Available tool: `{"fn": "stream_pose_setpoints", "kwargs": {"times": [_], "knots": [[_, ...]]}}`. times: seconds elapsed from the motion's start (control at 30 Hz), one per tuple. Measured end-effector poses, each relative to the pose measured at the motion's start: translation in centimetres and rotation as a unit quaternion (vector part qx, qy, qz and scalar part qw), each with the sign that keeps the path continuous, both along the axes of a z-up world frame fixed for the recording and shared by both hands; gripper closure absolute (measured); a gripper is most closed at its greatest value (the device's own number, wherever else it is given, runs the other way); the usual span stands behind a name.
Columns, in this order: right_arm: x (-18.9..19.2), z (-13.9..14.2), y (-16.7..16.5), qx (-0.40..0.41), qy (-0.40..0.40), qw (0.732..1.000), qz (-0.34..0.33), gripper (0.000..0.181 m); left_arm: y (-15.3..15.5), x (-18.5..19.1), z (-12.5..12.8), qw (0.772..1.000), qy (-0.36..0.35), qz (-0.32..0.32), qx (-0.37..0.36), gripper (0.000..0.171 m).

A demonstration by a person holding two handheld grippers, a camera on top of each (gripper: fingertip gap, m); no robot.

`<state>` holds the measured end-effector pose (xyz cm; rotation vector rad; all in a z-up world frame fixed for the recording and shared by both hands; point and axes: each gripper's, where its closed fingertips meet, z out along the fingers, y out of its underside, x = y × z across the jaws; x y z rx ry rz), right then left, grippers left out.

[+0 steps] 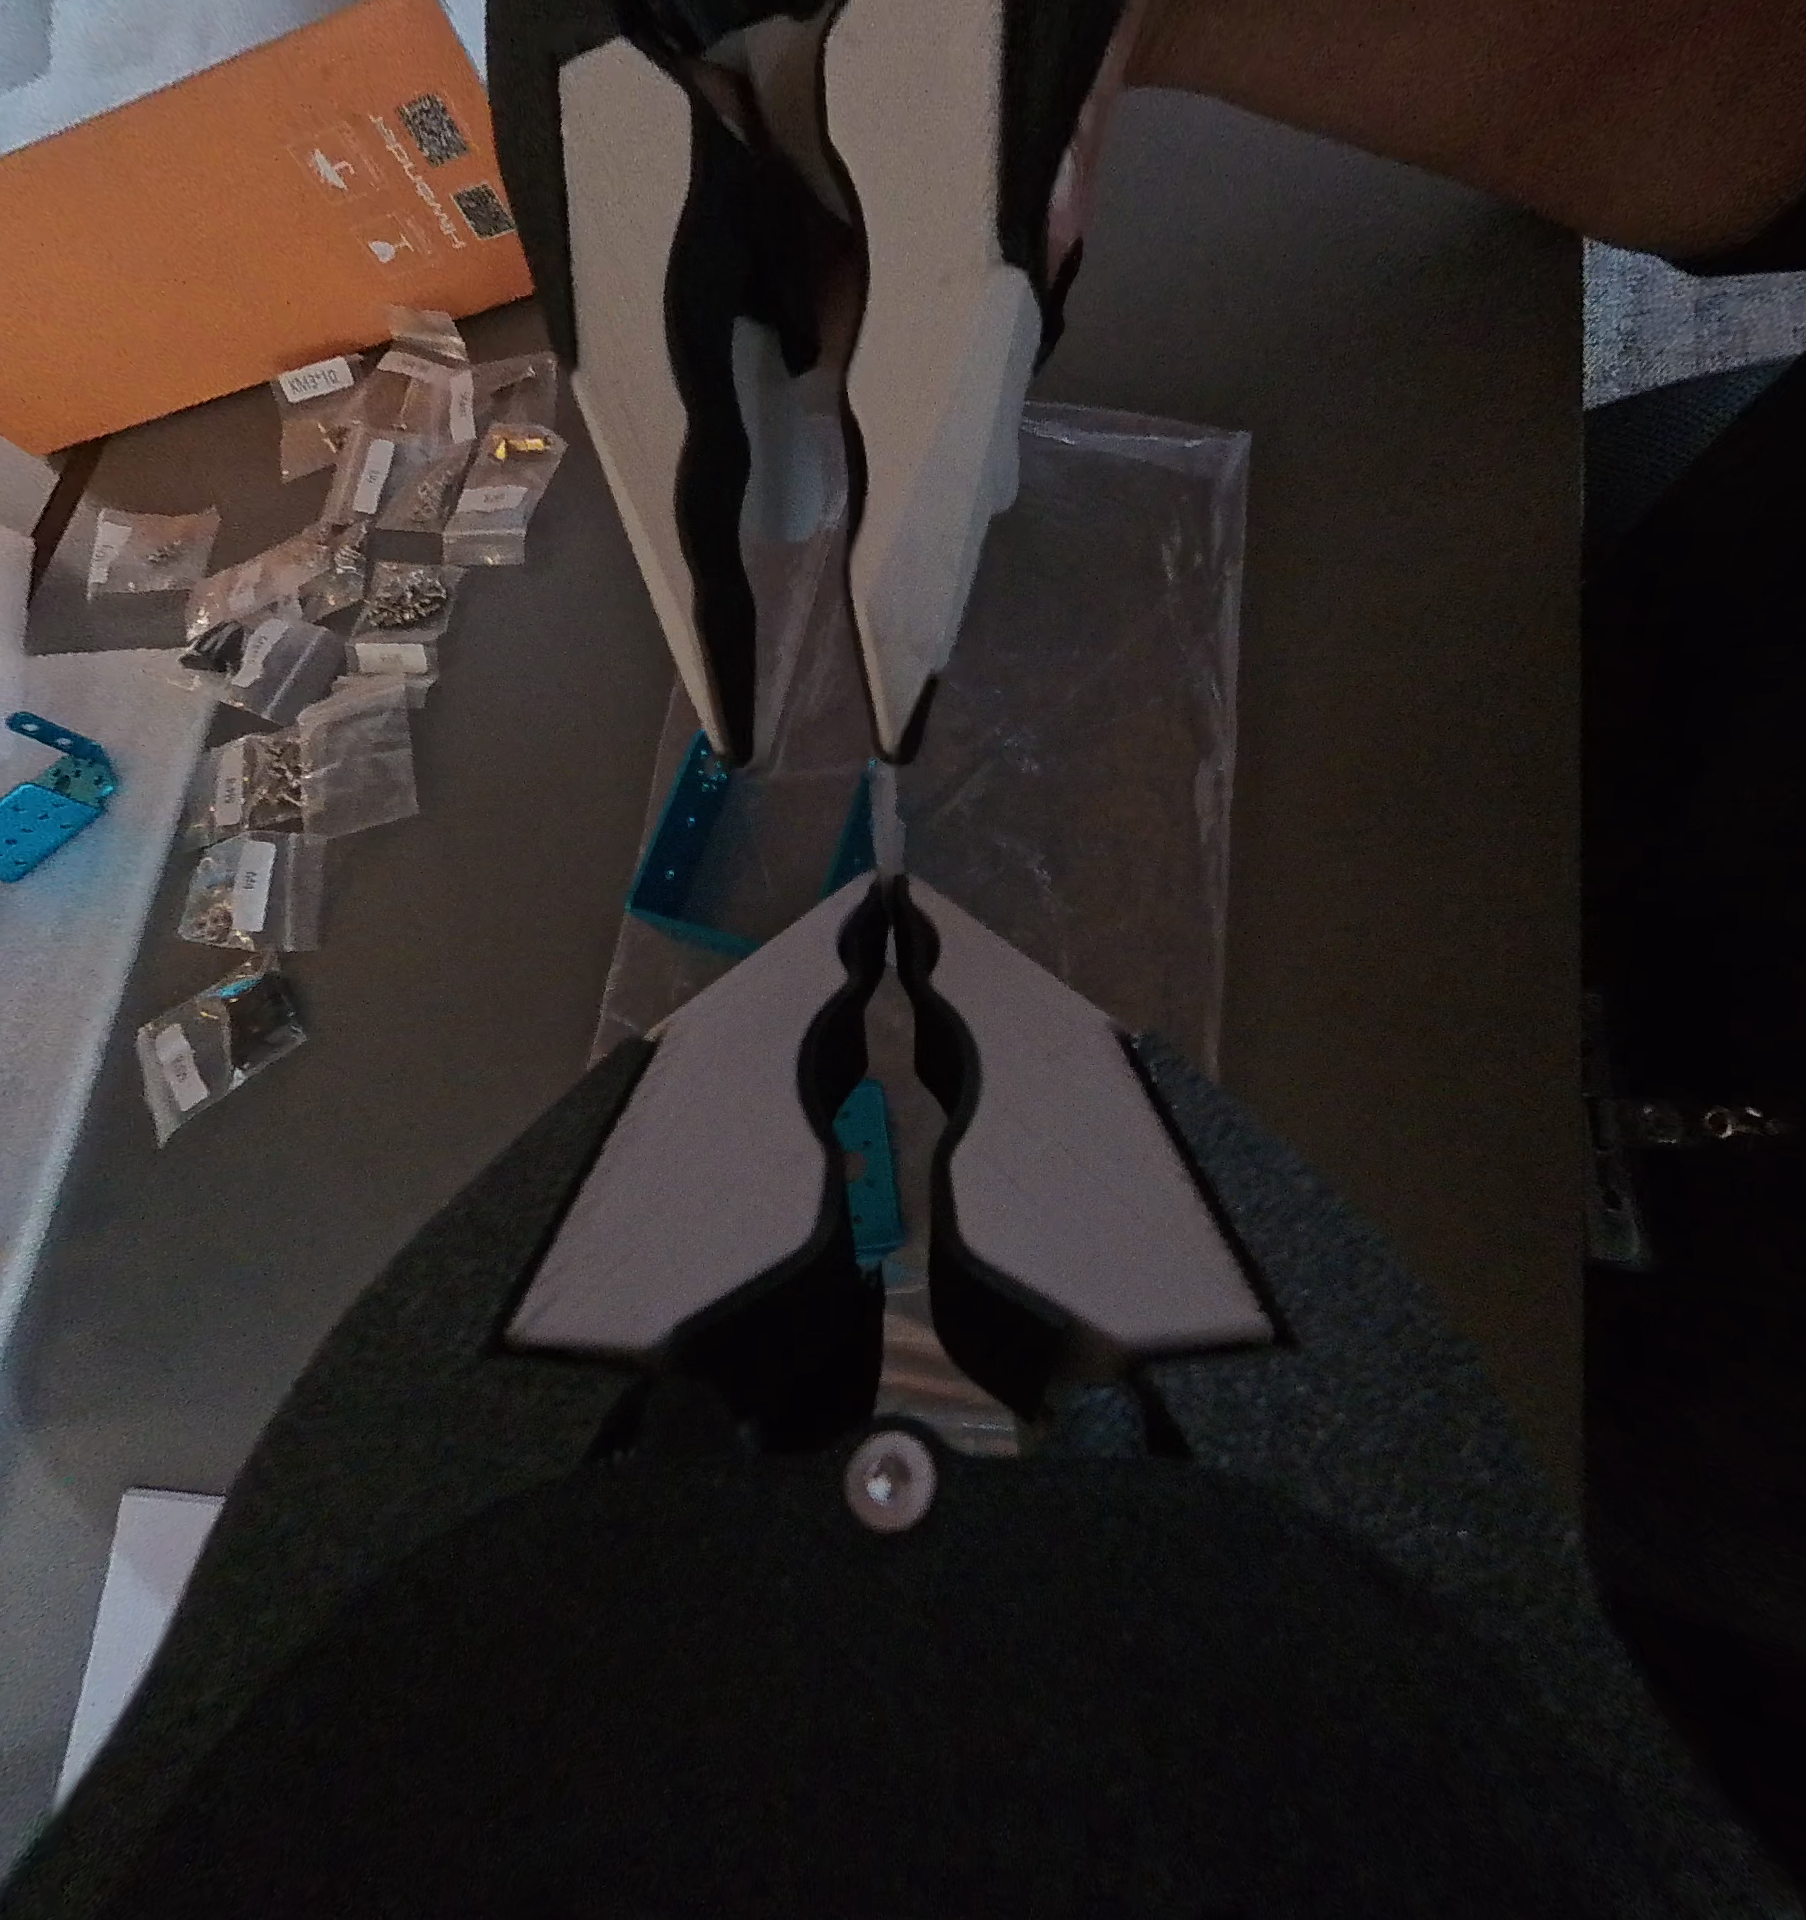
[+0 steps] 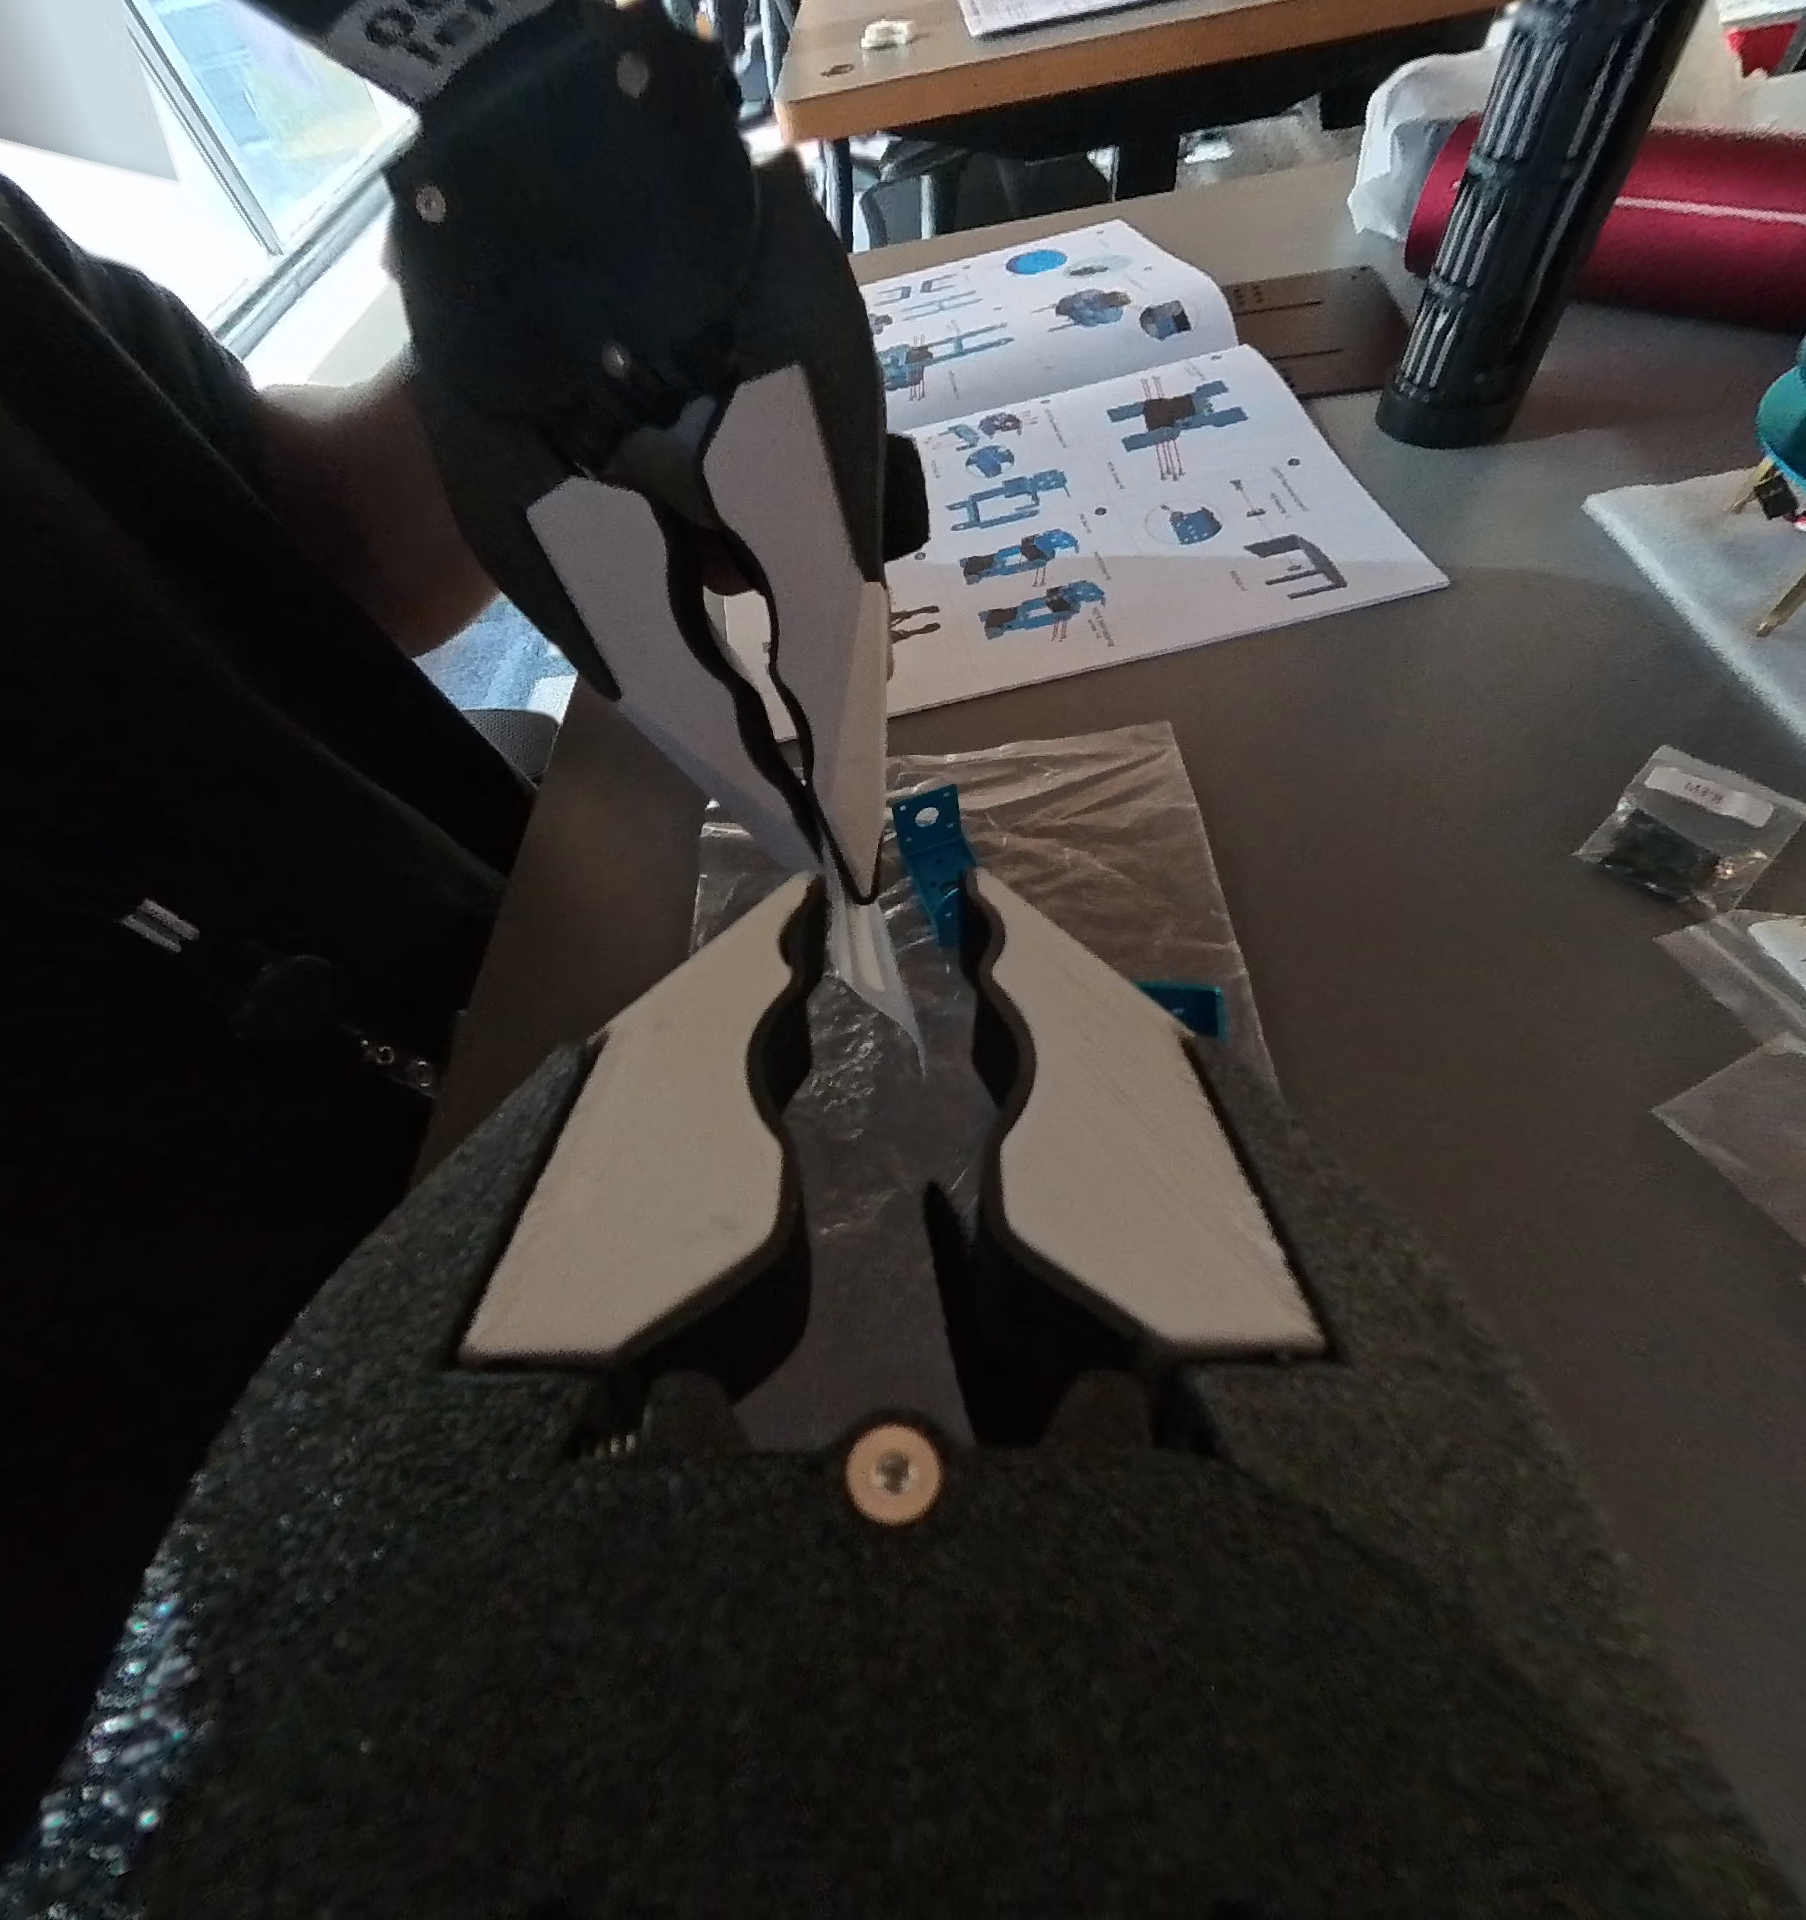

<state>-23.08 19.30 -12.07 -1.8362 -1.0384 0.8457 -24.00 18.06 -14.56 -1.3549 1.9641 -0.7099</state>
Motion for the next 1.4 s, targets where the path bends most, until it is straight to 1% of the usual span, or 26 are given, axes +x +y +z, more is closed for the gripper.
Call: {"fn": "stream_pose_setpoints", "kwargs": {"times": [0.13, 0.27, 0.47, 0.7, 0.8, 1.0, 1.17, 1.23, 1.3, 1.37, 1.4], "knots": [[0.4, 0.2, 0.3, 0.003, -0.001, 1.0, -0.006, 0.157, -0.1, 0.1, 0.0, 1.0, 0.0, -0.003, 0.003, 0.171], [0.2, -0.3, 0.1, 0.001, -0.013, 1.0, -0.003, 0.157, -0.3, 0.1, 0.0, 1.0, 0.003, -0.006, 0.002, 0.171], [0.2, -0.4, -0.2, -0.003, -0.012, 1.0, 0.0, 0.157, -0.2, 0.1, -0.2, 1.0, 0.006, -0.003, 0.001, 0.171], [0.1, -0.8, -0.3, 0.005, -0.032, 0.999, 0.003, 0.157, -0.2, 0.2, -0.3, 1.0, 0.011, -0.003, -0.005, 0.171], [0.0, -0.9, -0.7, 0.009, -0.041, 0.999, 0.016, 0.165, -0.2, 0.3, -0.4, 1.0, 0.014, -0.003, -0.004, 0.171], [0.4, -0.9, -0.9, 0.015, -0.052, 0.998, 0.012, 0.166, 0.0, 0.2, -0.6, 1.0, 0.019, -0.003, -0.008, 0.171], [0.4, -1.1, -1.4, 0.018, -0.058, 0.998, 0.021, 0.181, 0.1, 0.3, -0.6, 1.0, 0.019, -0.002, -0.012, 0.171], [0.5, -1.2, -1.7, 0.018, -0.06, 0.998, 0.021, 0.179, 0.1, 0.4, -0.5, 1.0, 0.015, 0.0, -0.023, 0.171], [0.9, -1.3, -1.6, 0.023, -0.06, 0.998, 0.0, 0.166, 0.0, 0.6, -0.2, 0.999, 0.006, -0.001, -0.037, 0.171], [1.2, -1.2, -1.5, 0.03, -0.051, 0.998, -0.018, 0.168, -0.1, 0.7, 0.2, 0.999, -0.006, -0.006, -0.054, 0.171], [1.3, -1.0, -1.5, 0.038, -0.043, 0.998, -0.024, 0.174, -0.2, 0.8, 0.4, 0.998, -0.013, -0.007, -0.063, 0.171]]}}
